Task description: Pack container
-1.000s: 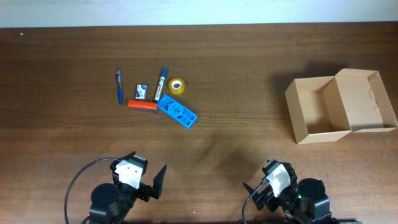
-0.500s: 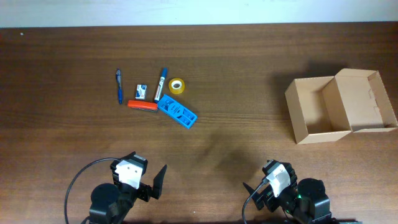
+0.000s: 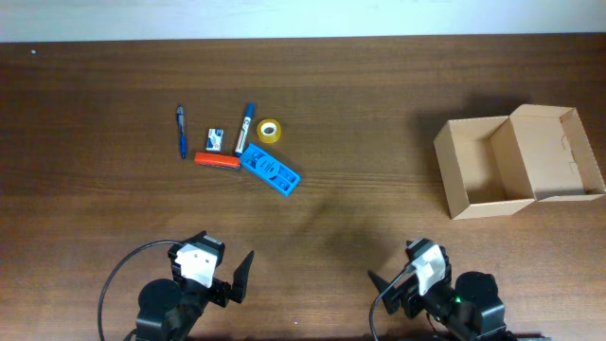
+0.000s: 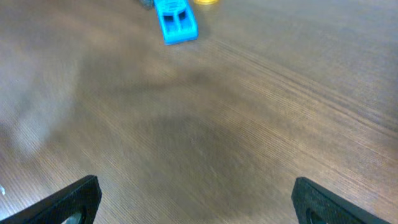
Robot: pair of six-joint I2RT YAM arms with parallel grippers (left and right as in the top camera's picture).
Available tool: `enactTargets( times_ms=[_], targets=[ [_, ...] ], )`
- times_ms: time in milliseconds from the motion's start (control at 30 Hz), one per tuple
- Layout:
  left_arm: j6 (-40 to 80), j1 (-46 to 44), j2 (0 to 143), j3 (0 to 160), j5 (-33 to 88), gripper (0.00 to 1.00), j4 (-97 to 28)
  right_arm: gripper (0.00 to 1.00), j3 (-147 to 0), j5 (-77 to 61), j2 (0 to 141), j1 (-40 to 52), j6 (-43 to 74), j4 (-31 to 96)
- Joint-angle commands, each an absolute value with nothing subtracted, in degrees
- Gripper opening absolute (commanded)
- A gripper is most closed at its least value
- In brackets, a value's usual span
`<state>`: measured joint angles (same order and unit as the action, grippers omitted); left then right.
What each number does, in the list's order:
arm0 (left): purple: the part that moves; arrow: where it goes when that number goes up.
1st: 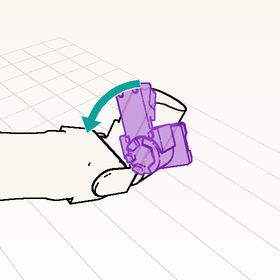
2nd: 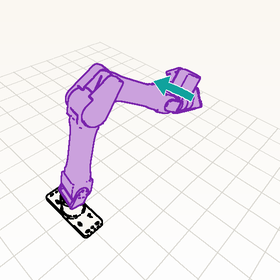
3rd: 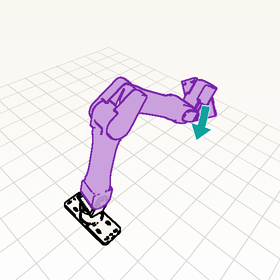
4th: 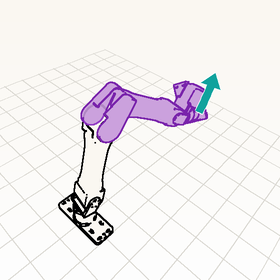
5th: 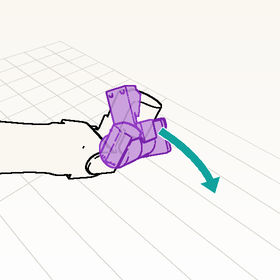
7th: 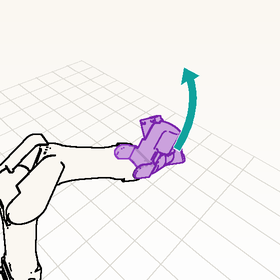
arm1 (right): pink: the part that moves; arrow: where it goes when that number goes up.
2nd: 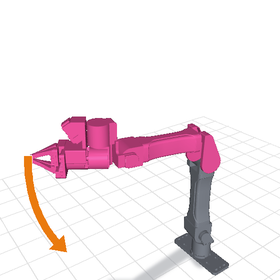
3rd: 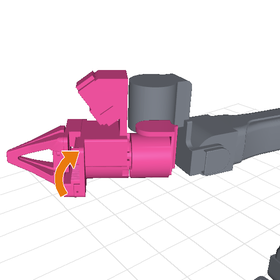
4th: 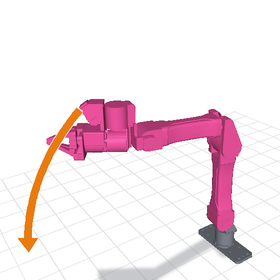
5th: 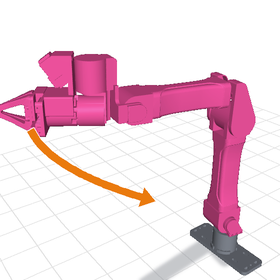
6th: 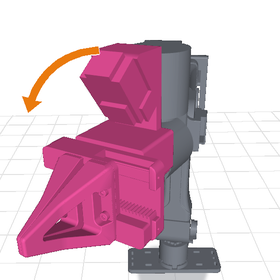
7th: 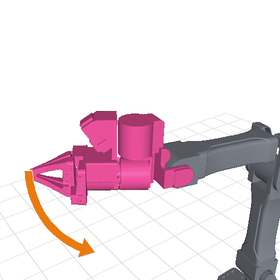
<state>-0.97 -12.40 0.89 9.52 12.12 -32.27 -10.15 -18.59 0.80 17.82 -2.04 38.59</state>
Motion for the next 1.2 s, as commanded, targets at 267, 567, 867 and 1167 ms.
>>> enactTargets(
  times_ms=[267, 567, 867, 1167],
  targets=[
    [-0.4, -12.2, 0.3, 9.4, 12.0, 1.0, -32.1, 0.99, -10.0, -21.8, 0.1, 18.4, 30.7, 33.3],
    [-0.4, -12.2, 0.3, 9.4, 12.0, 1.0, -32.1, 0.99, -16.0, -17.1, 8.6, 18.4, 29.4, 27.6],
    [-0.4, -12.2, 0.3, 9.4, 12.0, 1.0, -32.1, 0.99, -51.3, 1.0, 50.3, 18.3, 16.6, 39.8],
    [-0.4, -12.2, 0.3, 9.4, 12.0, 1.0, -32.1, 0.99, -61.4, -4.6, 70.2, -3.2, 7.6, 45.1]
  ],
)
